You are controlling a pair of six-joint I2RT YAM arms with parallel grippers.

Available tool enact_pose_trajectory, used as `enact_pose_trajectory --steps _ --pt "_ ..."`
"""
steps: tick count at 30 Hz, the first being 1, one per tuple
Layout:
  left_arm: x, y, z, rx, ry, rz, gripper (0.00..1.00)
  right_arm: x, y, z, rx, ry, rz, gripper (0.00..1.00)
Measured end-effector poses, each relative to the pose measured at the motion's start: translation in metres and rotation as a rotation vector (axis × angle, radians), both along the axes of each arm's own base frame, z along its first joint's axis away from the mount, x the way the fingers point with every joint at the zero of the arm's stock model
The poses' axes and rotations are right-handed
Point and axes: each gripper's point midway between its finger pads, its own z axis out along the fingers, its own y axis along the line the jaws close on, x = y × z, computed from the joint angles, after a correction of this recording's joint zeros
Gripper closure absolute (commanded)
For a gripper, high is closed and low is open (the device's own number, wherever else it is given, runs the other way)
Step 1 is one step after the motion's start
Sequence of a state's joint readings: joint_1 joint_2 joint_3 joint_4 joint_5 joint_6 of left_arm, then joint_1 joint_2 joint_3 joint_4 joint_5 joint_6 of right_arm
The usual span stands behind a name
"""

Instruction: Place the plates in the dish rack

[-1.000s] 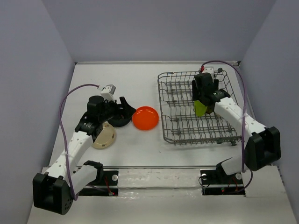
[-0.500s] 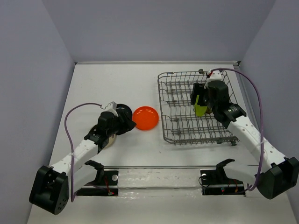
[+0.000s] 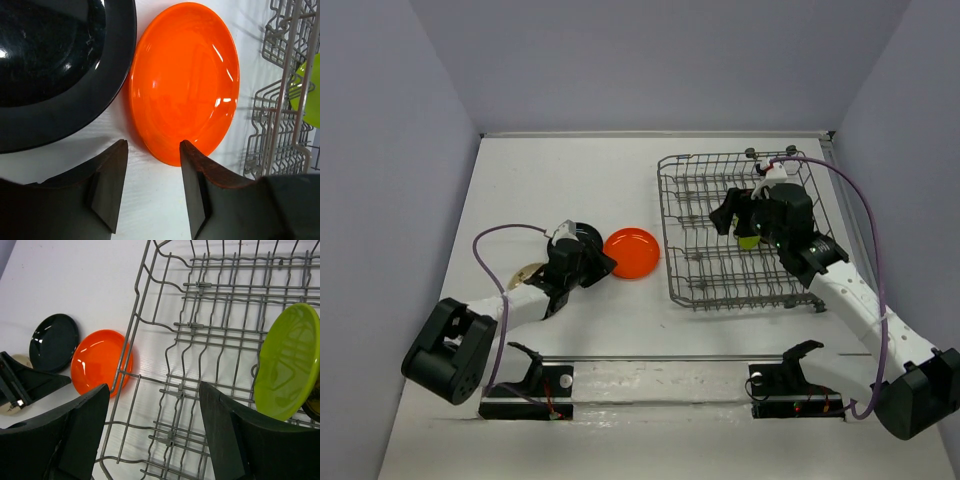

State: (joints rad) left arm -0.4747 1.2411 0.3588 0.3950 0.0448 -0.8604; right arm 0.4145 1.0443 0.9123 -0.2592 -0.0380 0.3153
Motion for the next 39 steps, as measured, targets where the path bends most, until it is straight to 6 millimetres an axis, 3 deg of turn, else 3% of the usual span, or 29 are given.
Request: enact_pose_trajectory --steps 13,14,16,24,27,32,36,39 --pt "0.014 0.000 -0.026 0.023 0.011 0.047 0.71 -0.006 0.018 0.007 0.066 -0.011 0.075 0.23" --pt "0.016 -0.001 -0.026 0.021 0.007 0.048 0.74 -0.006 0.019 0.007 0.068 -0.012 0.076 0.23" --pt "0.019 -0.002 -0.027 0.018 0.000 0.051 0.93 -0.006 0.019 0.008 0.070 -0.012 0.080 0.23" --pt "0.021 -0.002 -0.016 -0.002 -0.045 0.054 0.94 -0.011 0.026 0.008 0.086 -0.004 0.120 0.23" --pt "0.012 0.004 0.001 0.003 -0.088 0.045 0.94 -0.014 0.033 0.007 0.094 0.004 0.161 0.23" --pt "0.007 0.008 0.058 -0.025 -0.244 0.018 0.94 -0.023 0.061 -0.004 0.111 0.048 0.288 0.21" --pt "0.000 0.013 0.088 -0.012 -0.313 -0.002 0.94 -0.036 0.093 -0.011 0.108 0.082 0.410 0.15" --pt "-0.005 0.017 0.118 -0.003 -0.387 -0.021 0.94 -0.040 0.107 -0.012 0.110 0.085 0.460 0.13"
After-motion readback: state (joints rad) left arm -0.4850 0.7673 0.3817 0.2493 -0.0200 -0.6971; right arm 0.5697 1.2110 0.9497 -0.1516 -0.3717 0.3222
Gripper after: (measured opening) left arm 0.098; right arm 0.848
